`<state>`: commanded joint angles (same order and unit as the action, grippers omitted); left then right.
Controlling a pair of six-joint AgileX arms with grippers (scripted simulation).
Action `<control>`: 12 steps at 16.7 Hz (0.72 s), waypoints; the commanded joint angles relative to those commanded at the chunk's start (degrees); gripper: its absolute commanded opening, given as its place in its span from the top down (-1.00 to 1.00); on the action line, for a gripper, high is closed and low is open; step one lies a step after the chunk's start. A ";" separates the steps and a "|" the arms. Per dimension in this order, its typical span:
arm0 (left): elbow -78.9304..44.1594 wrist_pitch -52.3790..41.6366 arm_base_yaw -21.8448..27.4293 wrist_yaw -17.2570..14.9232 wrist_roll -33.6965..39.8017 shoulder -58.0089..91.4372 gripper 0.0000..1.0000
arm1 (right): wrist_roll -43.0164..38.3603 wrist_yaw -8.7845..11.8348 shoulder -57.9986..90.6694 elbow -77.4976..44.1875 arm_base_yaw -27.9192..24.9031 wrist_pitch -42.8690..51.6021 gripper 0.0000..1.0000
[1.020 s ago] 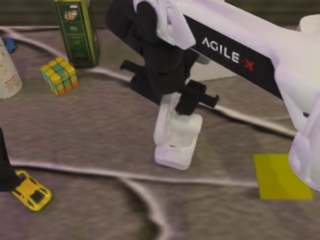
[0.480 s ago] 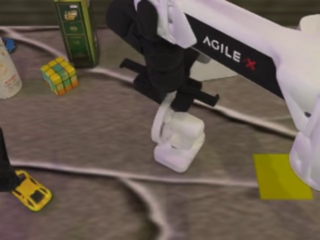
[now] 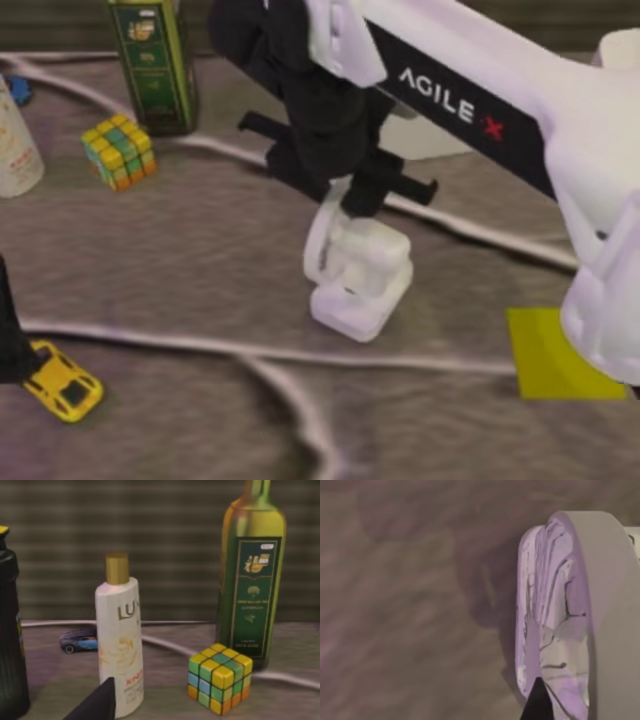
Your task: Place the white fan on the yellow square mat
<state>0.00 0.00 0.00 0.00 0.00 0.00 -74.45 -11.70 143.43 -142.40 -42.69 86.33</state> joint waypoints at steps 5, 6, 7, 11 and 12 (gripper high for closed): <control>0.00 0.00 0.00 0.00 0.00 0.00 -1.00 | -0.07 -0.05 5.04 -17.63 -0.16 10.41 1.00; 0.00 0.00 0.00 0.00 0.00 0.00 -1.00 | -0.01 0.02 5.84 -20.09 -0.18 12.21 1.00; 0.00 0.00 0.00 0.00 0.00 0.00 -1.00 | 0.07 0.11 6.49 -21.95 -0.20 13.68 1.00; 0.00 0.00 0.00 0.00 0.00 0.00 -1.00 | 0.21 0.23 7.21 -23.94 -0.22 15.41 1.00; 0.00 0.00 0.00 0.00 0.00 0.00 -1.00 | 0.21 0.23 7.21 -23.94 -0.22 15.41 1.00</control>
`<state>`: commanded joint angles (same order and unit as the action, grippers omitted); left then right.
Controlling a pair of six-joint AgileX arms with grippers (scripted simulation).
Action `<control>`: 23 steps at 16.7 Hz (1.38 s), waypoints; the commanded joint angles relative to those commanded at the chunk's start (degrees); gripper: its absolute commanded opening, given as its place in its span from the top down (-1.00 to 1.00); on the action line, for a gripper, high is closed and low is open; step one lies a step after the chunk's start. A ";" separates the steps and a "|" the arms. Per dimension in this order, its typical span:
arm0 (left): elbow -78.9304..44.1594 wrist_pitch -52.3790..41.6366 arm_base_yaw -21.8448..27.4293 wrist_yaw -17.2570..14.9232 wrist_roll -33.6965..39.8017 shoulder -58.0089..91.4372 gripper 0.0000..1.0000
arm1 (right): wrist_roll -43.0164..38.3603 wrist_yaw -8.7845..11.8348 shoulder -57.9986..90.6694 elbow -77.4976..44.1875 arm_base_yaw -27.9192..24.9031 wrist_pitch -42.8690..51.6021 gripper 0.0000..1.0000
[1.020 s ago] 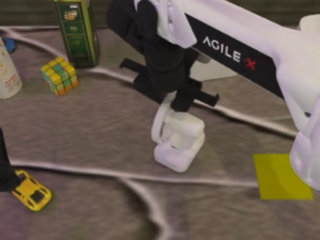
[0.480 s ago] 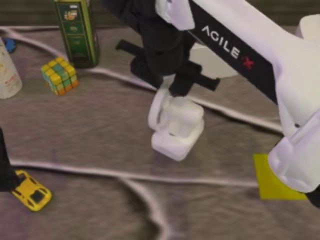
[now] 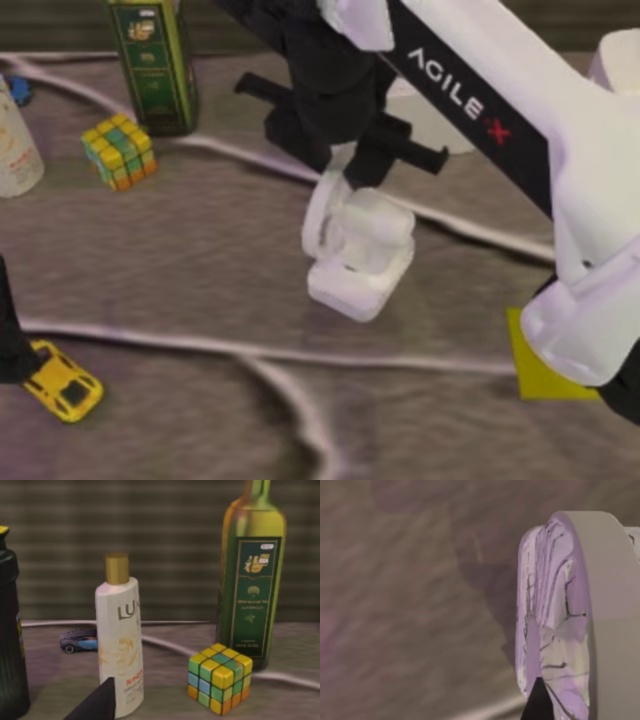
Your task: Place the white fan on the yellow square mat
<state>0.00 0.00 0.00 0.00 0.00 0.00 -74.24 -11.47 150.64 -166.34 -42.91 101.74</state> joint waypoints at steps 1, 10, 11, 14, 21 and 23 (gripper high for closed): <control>0.00 0.00 0.00 0.00 0.00 0.00 -1.00 | -0.09 -0.01 -0.23 0.07 0.33 -0.16 1.00; 0.00 0.00 0.00 0.00 0.00 0.00 -1.00 | 21.18 6.22 -8.16 12.76 4.40 1.01 1.00; 0.00 0.00 0.00 0.00 0.00 0.00 -1.00 | 26.60 7.47 -10.09 15.54 5.41 0.89 1.00; 0.00 0.00 0.00 0.00 0.00 0.00 -1.00 | 45.76 11.39 -16.96 24.88 8.94 -0.36 1.00; 0.00 0.00 0.00 0.00 0.00 0.00 -1.00 | 98.26 19.42 -36.35 50.34 18.56 -8.52 1.00; 0.00 0.00 0.00 0.00 0.00 0.00 -1.00 | 112.10 20.95 -41.72 57.92 21.39 -11.70 1.00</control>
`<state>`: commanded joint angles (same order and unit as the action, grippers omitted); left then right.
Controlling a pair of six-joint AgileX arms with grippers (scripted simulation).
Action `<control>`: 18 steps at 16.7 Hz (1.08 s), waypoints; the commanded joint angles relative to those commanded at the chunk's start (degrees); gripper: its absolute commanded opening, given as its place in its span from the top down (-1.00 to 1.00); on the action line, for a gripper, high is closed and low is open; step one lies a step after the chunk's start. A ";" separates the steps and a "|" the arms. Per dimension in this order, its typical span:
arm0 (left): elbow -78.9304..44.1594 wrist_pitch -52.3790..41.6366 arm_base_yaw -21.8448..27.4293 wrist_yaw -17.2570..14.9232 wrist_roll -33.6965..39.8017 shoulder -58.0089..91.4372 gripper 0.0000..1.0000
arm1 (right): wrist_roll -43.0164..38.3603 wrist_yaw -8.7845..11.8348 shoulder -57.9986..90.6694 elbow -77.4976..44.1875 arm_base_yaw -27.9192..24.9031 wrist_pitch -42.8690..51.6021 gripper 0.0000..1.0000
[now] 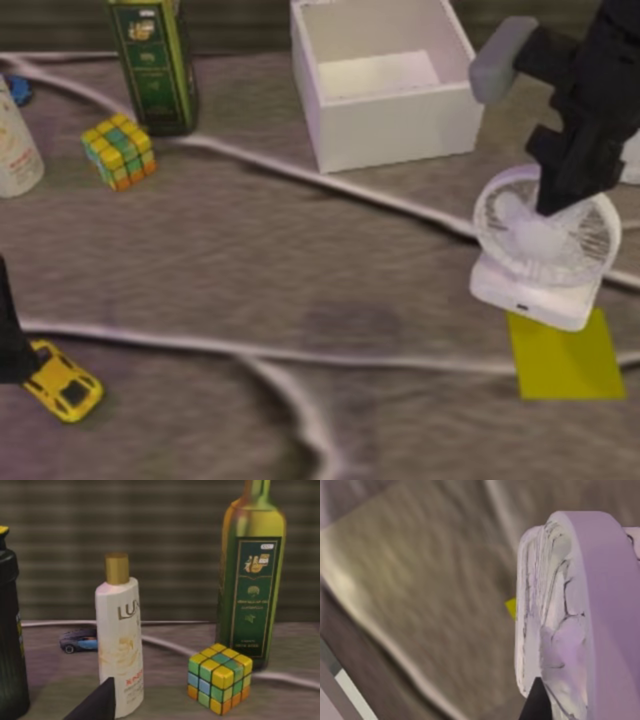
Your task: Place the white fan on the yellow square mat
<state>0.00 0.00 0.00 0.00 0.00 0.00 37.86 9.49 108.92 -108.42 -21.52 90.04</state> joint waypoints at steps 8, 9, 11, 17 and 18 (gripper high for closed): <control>0.00 0.00 0.00 0.00 0.00 0.00 -1.00 | 36.76 2.12 -14.88 24.43 9.05 -11.03 1.00; 0.00 0.00 0.00 0.00 0.00 0.00 -1.00 | 38.83 2.10 -15.74 26.11 9.67 -11.80 1.00; 0.00 0.00 0.00 0.00 0.00 0.00 -1.00 | 41.04 2.03 -16.60 27.90 10.33 -12.62 1.00; 0.00 0.00 0.00 0.00 0.00 0.00 -1.00 | 41.15 1.98 -16.46 28.15 10.07 -12.80 1.00; 0.00 0.00 0.00 0.00 0.00 0.00 -1.00 | 41.15 1.89 -16.45 28.76 10.00 -13.62 1.00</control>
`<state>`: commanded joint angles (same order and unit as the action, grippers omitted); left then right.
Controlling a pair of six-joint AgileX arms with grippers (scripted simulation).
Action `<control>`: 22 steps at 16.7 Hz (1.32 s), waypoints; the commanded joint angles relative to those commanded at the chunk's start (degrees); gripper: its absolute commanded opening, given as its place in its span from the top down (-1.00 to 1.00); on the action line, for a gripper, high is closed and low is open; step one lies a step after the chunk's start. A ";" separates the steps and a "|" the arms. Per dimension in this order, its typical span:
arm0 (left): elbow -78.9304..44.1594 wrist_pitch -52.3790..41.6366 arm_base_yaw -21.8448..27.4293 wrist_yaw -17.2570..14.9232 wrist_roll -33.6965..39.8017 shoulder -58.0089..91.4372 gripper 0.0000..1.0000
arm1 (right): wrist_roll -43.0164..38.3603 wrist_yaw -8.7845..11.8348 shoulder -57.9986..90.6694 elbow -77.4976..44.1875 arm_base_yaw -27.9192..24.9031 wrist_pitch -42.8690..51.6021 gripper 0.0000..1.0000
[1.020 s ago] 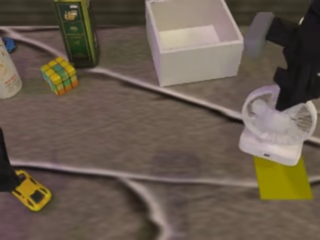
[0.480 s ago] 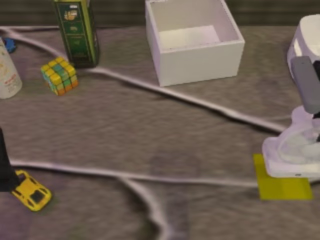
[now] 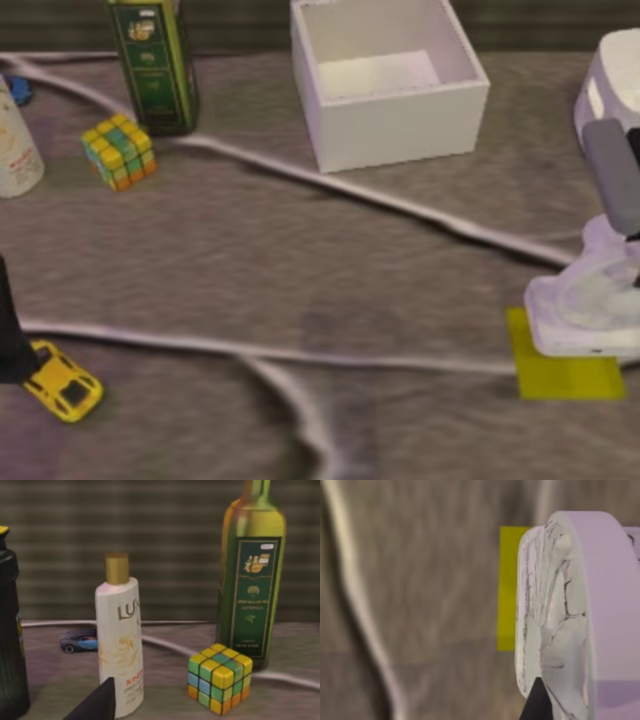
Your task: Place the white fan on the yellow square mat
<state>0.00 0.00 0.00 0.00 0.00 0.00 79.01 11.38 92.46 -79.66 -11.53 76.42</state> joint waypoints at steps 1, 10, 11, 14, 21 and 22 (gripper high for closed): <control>0.00 0.00 0.00 0.00 0.00 0.00 -1.00 | -0.17 -0.11 -0.02 0.96 0.01 -1.29 1.00; 0.00 0.00 0.00 0.00 0.00 0.00 -1.00 | -0.58 0.12 0.73 6.19 -0.28 -7.05 0.85; 0.00 0.00 0.00 0.00 0.00 0.00 -1.00 | -0.58 0.12 0.73 6.19 -0.28 -7.05 0.70; 0.00 0.00 0.00 0.00 0.00 0.00 -1.00 | -0.58 0.12 0.73 6.19 -0.28 -7.05 0.25; 0.00 0.00 0.00 0.00 0.00 0.00 -1.00 | -0.58 0.12 0.73 6.19 -0.28 -7.05 -0.81; 0.00 0.00 0.00 0.00 0.00 0.00 -1.00 | -0.58 0.12 0.73 6.19 -0.28 -7.05 -0.96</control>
<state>0.00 0.00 0.00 0.00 0.00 0.00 78.43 11.50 93.20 -73.47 -11.81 69.37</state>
